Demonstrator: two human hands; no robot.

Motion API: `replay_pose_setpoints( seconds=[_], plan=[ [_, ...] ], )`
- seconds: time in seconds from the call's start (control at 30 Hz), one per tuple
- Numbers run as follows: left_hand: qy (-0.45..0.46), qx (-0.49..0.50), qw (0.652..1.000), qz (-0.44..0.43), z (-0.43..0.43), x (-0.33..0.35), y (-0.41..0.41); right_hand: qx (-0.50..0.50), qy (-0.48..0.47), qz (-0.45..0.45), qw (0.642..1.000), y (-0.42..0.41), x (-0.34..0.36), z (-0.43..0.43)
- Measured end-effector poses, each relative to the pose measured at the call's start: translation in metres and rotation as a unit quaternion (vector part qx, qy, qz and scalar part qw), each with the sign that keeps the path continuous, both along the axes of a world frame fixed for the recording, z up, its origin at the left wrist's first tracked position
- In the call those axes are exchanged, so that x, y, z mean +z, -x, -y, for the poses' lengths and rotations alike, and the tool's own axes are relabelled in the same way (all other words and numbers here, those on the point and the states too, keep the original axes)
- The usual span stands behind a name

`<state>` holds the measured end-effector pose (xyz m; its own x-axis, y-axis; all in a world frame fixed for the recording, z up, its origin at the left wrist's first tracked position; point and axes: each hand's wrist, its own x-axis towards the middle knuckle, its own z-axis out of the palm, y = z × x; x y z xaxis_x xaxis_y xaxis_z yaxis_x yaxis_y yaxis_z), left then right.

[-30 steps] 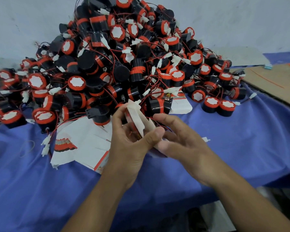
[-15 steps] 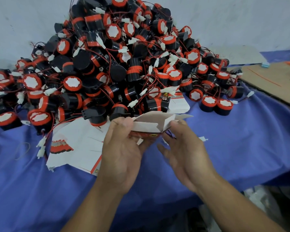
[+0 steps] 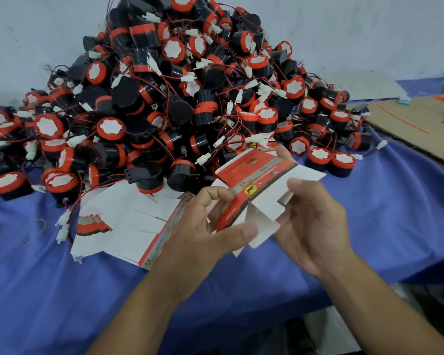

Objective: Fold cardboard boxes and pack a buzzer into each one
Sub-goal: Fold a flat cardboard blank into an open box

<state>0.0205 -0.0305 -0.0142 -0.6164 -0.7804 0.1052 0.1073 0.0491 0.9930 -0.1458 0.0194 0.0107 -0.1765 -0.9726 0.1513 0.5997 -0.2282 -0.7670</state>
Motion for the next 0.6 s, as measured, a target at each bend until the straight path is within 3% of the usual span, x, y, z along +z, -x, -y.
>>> replay_pose_setpoints(
  seconds=[0.1,0.17,0.3,0.43,0.6],
  plan=[
    [0.106,0.080,0.987,0.086,-0.002,-0.002,0.003,0.036,-0.008,-0.010,0.999,-0.004,-0.002,-0.002],
    [0.129,0.056,0.986,0.091,-0.003,-0.006,0.006,0.066,-0.012,-0.024,0.997,-0.007,-0.006,-0.002],
    [0.102,0.065,0.991,0.052,-0.003,-0.009,0.010,0.098,-0.015,-0.027,0.995,-0.008,-0.008,-0.001],
    [0.052,0.146,0.987,0.030,-0.001,-0.004,0.009,0.049,-0.022,-0.152,0.987,0.001,-0.009,0.008],
    [-0.046,0.224,0.971,-0.067,0.008,-0.001,0.008,0.045,-0.061,-0.258,0.963,0.008,-0.012,0.009]
  ],
)
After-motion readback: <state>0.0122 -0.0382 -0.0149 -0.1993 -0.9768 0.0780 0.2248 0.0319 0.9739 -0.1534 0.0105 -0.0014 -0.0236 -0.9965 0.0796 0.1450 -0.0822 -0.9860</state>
